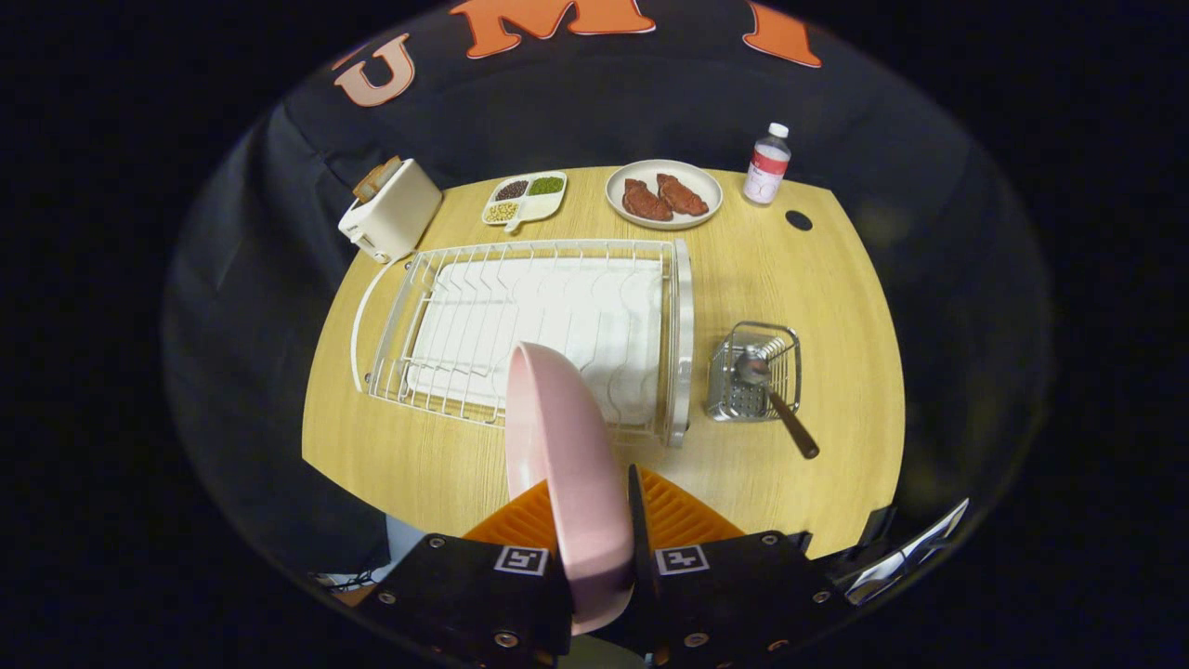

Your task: Take the plate from the dish rack, then take the spoon from the basket and place it into the plate.

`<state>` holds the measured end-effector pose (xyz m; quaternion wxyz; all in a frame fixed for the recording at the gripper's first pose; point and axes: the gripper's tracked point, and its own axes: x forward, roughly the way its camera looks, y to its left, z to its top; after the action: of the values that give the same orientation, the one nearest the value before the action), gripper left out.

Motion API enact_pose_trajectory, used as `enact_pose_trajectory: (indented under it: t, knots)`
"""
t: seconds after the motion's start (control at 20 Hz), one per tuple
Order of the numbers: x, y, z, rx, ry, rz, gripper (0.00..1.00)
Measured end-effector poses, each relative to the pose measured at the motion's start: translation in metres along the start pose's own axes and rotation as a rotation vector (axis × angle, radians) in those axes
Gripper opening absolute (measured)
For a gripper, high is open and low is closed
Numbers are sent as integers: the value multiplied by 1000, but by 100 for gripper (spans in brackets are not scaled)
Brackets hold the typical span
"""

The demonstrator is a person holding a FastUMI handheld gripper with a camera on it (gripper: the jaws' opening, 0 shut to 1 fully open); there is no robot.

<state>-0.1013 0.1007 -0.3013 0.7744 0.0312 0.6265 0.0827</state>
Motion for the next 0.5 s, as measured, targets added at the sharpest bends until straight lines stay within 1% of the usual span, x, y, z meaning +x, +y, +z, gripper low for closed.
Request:
enact_pose_trajectory:
  t: [0.1, 0.25, 0.5]
  knots:
    - [5, -2, -14, 20, 10, 8, 28]
    - [14, -3, -34, 5, 22, 5, 28]
    - [35, 9, -73, 21, 77, 73, 28]
